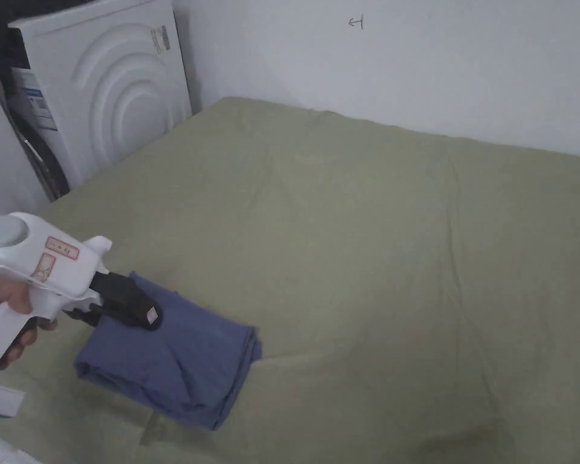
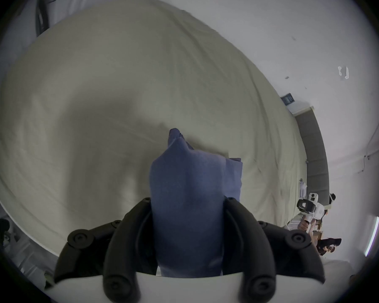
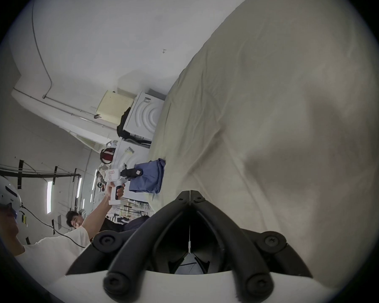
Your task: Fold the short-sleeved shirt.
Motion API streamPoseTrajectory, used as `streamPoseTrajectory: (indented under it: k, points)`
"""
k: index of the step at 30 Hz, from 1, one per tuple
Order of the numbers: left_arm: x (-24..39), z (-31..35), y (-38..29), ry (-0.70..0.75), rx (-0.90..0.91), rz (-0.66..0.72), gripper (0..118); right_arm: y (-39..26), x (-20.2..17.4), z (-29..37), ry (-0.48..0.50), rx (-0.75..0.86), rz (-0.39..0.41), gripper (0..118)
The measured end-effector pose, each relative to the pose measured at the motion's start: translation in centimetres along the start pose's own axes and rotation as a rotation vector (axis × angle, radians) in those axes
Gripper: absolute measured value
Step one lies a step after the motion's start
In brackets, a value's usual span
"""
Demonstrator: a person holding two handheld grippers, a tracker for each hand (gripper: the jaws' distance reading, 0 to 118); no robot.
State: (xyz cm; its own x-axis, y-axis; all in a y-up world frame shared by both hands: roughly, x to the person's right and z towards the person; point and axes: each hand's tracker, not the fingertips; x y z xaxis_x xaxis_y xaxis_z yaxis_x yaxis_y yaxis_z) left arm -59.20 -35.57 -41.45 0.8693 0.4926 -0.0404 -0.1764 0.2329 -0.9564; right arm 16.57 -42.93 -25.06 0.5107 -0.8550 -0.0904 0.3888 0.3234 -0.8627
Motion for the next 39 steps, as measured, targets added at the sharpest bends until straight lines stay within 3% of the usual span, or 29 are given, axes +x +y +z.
streamPoseTrajectory:
  k: [1, 2, 3, 4, 5, 8, 10, 12, 13, 14, 19, 21, 24, 26, 27, 29, 31, 34, 35, 37, 39]
  points:
    - [-0.4, -0.1, 0.7, -0.024, -0.005, -0.002, 40, 0.1, 0.2, 0.1, 0.002, 0.004, -0.006, 0]
    - [-0.4, 0.0, 1.1, -0.027, -0.021, 0.0, 49, 0.2, 0.3, 0.2, -0.004, 0.003, -0.014, 0]
    - [-0.2, 0.0, 1.4, -0.007, -0.013, -0.003, 72, 0.2, 0.4, 0.2, -0.021, 0.001, -0.016, 0]
    - [0.0, 0.2, 1.6, 0.055, 0.023, -0.015, 105, 0.2, 0.4, 0.2, -0.032, 0.001, -0.009, 0]
    - [0.0, 0.6, 1.6, 0.079, 0.052, -0.016, 118, 0.1, 0.4, 0.2, -0.038, 0.0, -0.009, 0]
    - [-0.6, 3.1, 1.5, 0.068, 0.159, 0.0, 117, 0.1, 0.0, 0.5, -0.035, -0.002, -0.008, 0]
    - [1.1, 3.9, 0.2, 0.173, 0.206, -0.025, 117, 0.2, -0.6, 0.9, -0.038, 0.0, 0.02, 0]
    - [3.4, 4.1, -1.6, 0.229, 0.26, -0.05, 108, 0.3, -1.5, 1.3, -0.045, 0.016, 0.046, 0]
    - [6.6, 3.5, -3.6, 0.181, 0.277, -0.076, 72, 0.2, -2.1, 1.7, -0.054, 0.043, 0.075, 0]
    - [8.4, 3.2, -4.8, 0.134, 0.287, -0.113, 0, 0.3, -2.7, 2.1, -0.085, 0.066, 0.108, 0]
    - [22.5, -2.6, -12.4, 0.154, 0.397, -0.306, 0, 0.1, -8.1, 4.2, -0.393, 0.227, 0.375, 0]
    - [27.1, -4.8, -14.9, 0.049, 0.472, -0.286, 0, -0.2, -10.4, 5.1, -0.51, 0.286, 0.491, 0]
    - [34.1, -6.2, -18.9, 0.047, 0.624, -0.299, 0, -1.1, -13.5, 6.3, -0.697, 0.413, 0.61, 0]
    - [39.4, -7.1, -22.6, 0.031, 0.785, -0.318, 0, -2.2, -15.1, 7.6, -0.728, 0.538, 0.665, 0]
    - [41.7, -7.2, -24.1, 0.048, 0.801, -0.403, 0, -2.8, -15.9, 8.2, -0.74, 0.576, 0.688, 0]
    - [44.7, -6.7, -26.7, 0.123, 0.894, -0.424, 0, -4.0, -17.3, 9.1, -0.785, 0.619, 0.74, 0]
    - [46.6, -6.3, -28.5, 0.118, 0.923, -0.435, 0, -5.3, -18.1, 10.3, -0.767, 0.661, 0.74, 0]
    - [47.6, -5.1, -28.5, 0.058, 0.895, -0.454, 0, -6.4, -19.1, 11.7, -0.723, 0.711, 0.717, 0]
    - [48.0, -4.8, -28.6, 0.049, 0.899, -0.479, 0, -6.4, -19.4, 11.9, -0.716, 0.677, 0.741, 0]
    - [48.2, -3.9, -28.5, 0.119, 0.954, -0.502, 0, -6.7, -20.3, 11.9, -0.804, 0.71, 0.817, 0]
    - [48.5, -2.8, -28.7, 0.085, 0.994, -0.483, 0, -6.7, -20.8, 12.4, -0.78, 0.725, 0.818, 1]
